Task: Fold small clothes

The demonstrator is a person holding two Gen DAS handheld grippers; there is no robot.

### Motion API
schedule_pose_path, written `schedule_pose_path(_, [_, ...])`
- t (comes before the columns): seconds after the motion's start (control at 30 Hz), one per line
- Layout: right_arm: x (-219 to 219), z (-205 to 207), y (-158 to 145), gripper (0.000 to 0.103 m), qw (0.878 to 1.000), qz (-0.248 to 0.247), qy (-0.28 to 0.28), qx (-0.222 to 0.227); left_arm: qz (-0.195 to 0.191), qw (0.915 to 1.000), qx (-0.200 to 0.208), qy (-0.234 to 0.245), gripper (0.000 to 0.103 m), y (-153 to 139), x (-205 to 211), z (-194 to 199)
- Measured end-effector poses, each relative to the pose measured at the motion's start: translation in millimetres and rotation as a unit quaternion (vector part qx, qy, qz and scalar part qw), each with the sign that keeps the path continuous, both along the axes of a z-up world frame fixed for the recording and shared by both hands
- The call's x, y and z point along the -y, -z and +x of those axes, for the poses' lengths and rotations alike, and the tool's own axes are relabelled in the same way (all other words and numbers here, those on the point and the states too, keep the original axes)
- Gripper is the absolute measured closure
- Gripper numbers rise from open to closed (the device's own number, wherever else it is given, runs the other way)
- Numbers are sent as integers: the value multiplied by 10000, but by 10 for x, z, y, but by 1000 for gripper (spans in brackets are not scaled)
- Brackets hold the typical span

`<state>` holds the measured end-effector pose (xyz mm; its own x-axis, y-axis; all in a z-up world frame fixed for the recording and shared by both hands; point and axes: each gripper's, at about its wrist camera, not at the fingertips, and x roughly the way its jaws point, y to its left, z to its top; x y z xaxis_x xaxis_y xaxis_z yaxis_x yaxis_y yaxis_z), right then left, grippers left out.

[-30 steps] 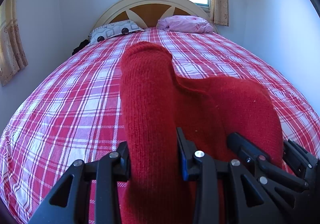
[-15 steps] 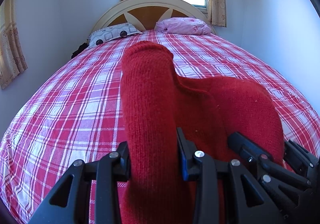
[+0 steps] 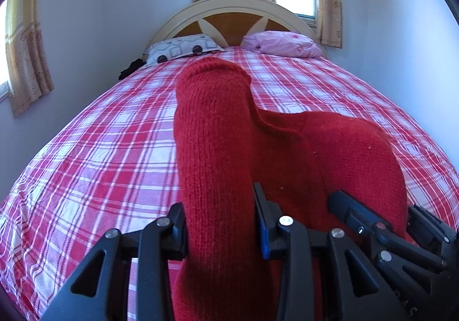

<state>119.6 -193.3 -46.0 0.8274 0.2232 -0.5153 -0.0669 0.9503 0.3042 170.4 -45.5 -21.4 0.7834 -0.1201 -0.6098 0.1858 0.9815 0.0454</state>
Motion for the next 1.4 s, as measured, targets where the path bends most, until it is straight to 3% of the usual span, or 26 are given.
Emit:
schedule_pose_path(0.37, [-358,225,-2,57,9993,108,-345,-19,5,9990,46,-455,66,-10,-402,111])
schedule_pose_path(0.97, [-691,623,44,57,9980,228,-575,-92,139,9971,71,-749,66,6,-768,334])
schedule_pose_path(1.4, [-666,981,154,57,9948,852,-439,-344,514,9963,175,-670,66,-33,-758,607])
